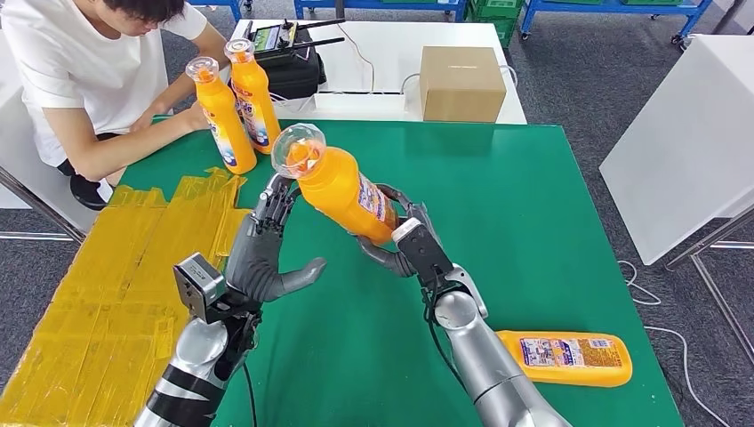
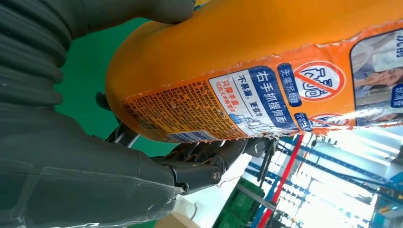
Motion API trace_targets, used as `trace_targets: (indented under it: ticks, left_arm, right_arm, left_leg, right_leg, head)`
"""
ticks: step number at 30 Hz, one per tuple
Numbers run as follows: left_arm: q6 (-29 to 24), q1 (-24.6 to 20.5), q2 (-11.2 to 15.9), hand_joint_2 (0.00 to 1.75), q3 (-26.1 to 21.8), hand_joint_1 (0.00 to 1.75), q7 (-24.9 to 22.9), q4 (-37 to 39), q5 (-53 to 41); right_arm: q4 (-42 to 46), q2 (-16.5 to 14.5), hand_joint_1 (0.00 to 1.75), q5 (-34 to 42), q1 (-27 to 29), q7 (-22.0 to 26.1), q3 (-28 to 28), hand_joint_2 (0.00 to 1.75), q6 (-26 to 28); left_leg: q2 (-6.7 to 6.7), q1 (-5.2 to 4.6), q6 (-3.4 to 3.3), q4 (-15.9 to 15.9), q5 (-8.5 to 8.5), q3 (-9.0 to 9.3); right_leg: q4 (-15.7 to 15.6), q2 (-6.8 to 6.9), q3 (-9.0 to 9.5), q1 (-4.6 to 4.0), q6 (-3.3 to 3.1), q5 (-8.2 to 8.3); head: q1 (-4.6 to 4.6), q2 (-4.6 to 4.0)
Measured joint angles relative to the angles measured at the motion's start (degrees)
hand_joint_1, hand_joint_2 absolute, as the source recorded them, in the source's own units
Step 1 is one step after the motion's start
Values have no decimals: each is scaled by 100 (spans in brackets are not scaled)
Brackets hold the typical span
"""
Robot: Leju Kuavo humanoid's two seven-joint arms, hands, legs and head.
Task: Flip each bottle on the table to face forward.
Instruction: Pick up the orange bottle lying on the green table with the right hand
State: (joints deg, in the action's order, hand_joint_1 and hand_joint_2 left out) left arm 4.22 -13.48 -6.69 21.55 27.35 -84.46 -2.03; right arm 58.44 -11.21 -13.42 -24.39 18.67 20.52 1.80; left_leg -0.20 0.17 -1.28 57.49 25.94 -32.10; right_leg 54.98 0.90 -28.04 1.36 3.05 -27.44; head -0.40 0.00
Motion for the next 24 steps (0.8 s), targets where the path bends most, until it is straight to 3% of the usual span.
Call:
trace_targets:
  ticks: [13,24]
  left_arm:
    - [-67,-75,0,175,61,0,-22,230,-27]
    - [235,-60,32,175,-49,0,-77,438,528]
  right_arm:
    - [-11,-156,175,-148,-67,36,469,175,25]
    - [192,-142,173,-666,74,44,1423,175,-68]
  left_leg:
    - [0,1,0,-1,0,-2]
    - [2,1,0,-1,0,-4]
  right_leg:
    - [0,0,-1,0,0,0]
    - [1,-2,-5,0,-1,-1]
  head:
    - [1,0]
    - [1,0]
